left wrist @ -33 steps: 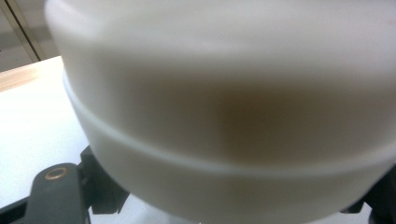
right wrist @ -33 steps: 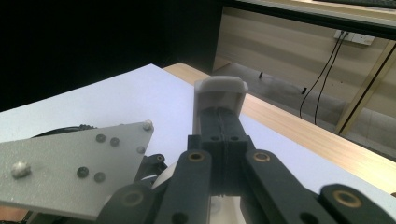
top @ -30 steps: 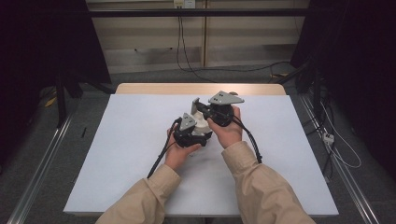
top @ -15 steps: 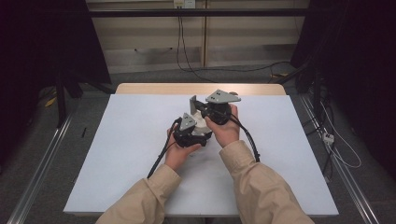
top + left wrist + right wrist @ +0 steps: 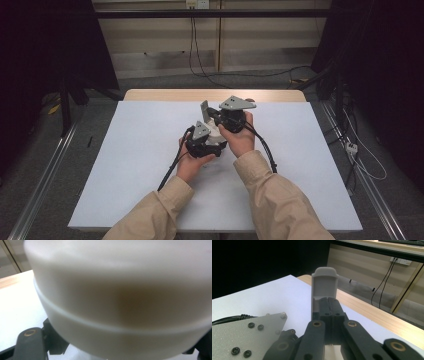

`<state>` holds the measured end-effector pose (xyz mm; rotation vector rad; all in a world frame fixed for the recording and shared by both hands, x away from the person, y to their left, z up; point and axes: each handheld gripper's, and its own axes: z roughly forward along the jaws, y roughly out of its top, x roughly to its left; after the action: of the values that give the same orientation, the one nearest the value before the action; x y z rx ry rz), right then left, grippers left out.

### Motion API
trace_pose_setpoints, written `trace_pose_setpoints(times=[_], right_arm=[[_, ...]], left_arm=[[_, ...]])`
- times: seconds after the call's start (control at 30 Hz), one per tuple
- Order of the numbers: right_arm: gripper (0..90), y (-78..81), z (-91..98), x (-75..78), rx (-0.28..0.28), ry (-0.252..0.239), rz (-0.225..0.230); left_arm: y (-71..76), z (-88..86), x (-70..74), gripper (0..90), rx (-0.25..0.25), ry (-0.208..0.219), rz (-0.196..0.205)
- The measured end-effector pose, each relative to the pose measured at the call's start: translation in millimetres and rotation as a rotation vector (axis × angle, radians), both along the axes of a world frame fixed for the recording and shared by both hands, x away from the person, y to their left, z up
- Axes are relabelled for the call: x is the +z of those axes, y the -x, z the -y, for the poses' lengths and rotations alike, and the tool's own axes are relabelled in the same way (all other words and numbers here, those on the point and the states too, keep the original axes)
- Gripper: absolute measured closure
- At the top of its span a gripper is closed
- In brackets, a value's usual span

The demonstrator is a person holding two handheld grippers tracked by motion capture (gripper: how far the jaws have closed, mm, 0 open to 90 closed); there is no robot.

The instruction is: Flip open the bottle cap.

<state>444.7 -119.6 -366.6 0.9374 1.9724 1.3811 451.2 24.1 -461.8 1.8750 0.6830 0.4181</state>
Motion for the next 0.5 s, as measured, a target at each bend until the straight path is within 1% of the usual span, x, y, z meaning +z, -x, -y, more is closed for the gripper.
trace_pose_setpoints(times=[0.5], right_arm=[[90.0, -5.1, -3.5, -2.9, 0.001, -0.002, -0.003]], left_arm=[[-0.1, 0.0, 0.0, 18.7, 0.0, -0.001, 0.0]])
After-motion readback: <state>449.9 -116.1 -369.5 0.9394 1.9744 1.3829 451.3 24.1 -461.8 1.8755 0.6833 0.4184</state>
